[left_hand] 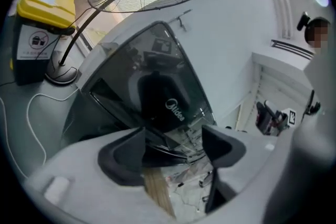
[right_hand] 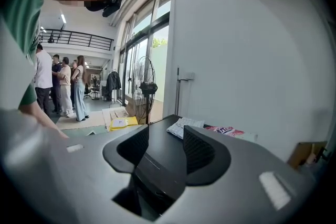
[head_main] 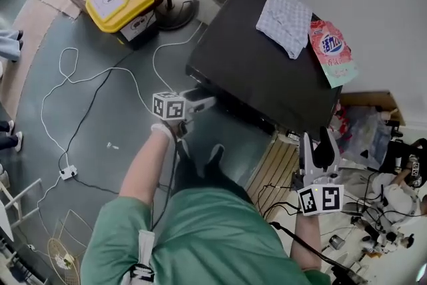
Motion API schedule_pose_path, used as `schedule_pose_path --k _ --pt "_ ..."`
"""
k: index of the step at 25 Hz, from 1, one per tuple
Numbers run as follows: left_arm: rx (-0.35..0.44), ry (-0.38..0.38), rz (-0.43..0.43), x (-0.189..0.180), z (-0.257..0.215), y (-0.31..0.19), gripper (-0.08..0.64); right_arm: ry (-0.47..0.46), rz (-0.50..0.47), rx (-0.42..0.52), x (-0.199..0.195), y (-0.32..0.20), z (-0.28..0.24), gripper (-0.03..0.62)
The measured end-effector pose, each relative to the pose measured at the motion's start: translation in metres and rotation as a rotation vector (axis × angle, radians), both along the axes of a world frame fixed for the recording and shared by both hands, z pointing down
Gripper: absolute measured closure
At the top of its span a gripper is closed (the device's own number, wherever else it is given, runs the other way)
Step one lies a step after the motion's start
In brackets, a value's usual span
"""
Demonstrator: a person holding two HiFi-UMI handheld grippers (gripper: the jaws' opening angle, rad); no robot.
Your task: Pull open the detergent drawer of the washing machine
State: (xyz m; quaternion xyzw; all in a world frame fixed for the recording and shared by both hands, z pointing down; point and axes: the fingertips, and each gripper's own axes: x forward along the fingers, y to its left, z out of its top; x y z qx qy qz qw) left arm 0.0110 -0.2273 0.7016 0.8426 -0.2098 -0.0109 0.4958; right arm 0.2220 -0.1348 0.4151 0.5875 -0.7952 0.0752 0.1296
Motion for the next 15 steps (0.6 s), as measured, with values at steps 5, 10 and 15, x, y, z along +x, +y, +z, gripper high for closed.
schedule_pose_path --k 5,10,15 --pt "-0.018 0.078 -0.021 0.008 0.003 -0.015 0.202 0.018 -0.009 -0.027 -0.003 0.003 0.015 0.387" --pt "-0.03 0.157 -0.028 0.018 0.005 -0.02 0.149 0.037 -0.039 -0.046 -0.01 0.012 0.026 0.387" --pt "-0.04 0.263 -0.045 0.025 -0.002 -0.025 0.127 0.079 -0.086 -0.057 -0.022 0.019 0.032 0.387"
